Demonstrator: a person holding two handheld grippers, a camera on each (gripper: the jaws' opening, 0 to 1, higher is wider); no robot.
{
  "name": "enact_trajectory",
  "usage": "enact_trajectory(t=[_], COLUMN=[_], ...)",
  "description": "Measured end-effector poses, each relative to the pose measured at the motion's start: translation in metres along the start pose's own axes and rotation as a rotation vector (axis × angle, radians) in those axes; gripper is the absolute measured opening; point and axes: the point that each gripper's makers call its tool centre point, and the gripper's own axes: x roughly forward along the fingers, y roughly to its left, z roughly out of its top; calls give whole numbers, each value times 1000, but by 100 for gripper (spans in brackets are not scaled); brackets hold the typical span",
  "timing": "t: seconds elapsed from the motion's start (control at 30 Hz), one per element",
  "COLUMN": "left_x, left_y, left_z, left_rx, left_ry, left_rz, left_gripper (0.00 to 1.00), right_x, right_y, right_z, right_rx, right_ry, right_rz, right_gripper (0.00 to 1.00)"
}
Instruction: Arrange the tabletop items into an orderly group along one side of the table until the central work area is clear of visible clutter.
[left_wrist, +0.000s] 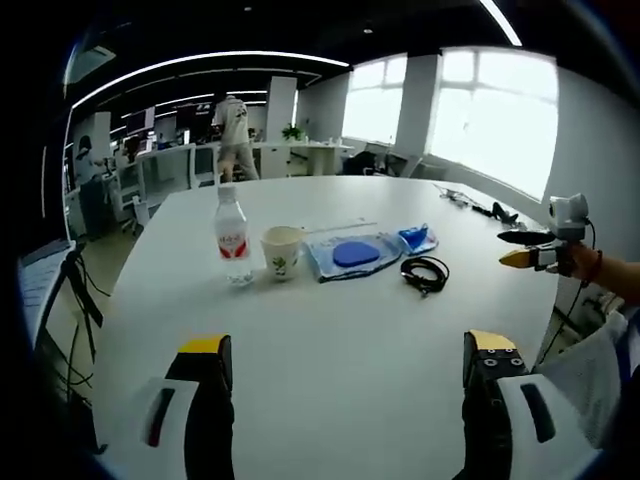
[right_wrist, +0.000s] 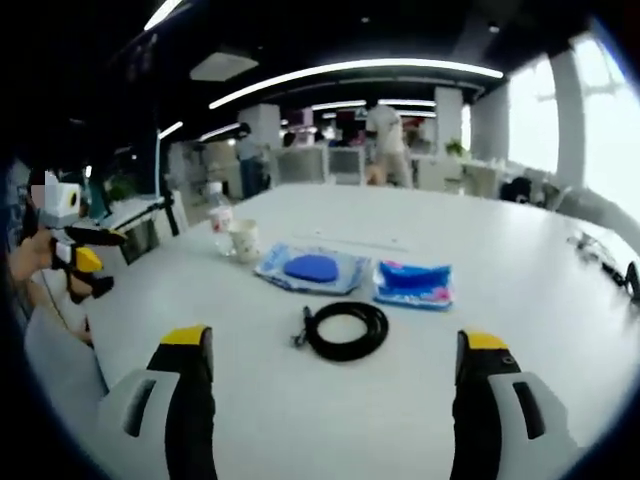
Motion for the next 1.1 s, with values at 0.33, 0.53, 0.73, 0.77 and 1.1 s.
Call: enact_trajectory(t=[0.33,0.53,0.73,0.77,1.1], left_x=[-8,-14,-17,-17,-19], left_y=[-3,-5,-7,-7,-8], left_z=[-9,-11,-14,-14,-14], left_rx=[-1,-14,-16,-15,-17], left_ry=[17,5,7,6,1], left_rz=[18,31,31,31,30], left_gripper=[95,95,95,95,94], right_x=[-20,-26,-29,-29,-30], right_y=[3,0,0,0,8], right_z=[-15,-25,-29,-30,-34], right_rx=[-15,5,2,-3,-5], right_ry=[18,30,44,45,64], right_rz=[1,-17,-27,-25,-2], right_gripper=[100,100,100,100,100])
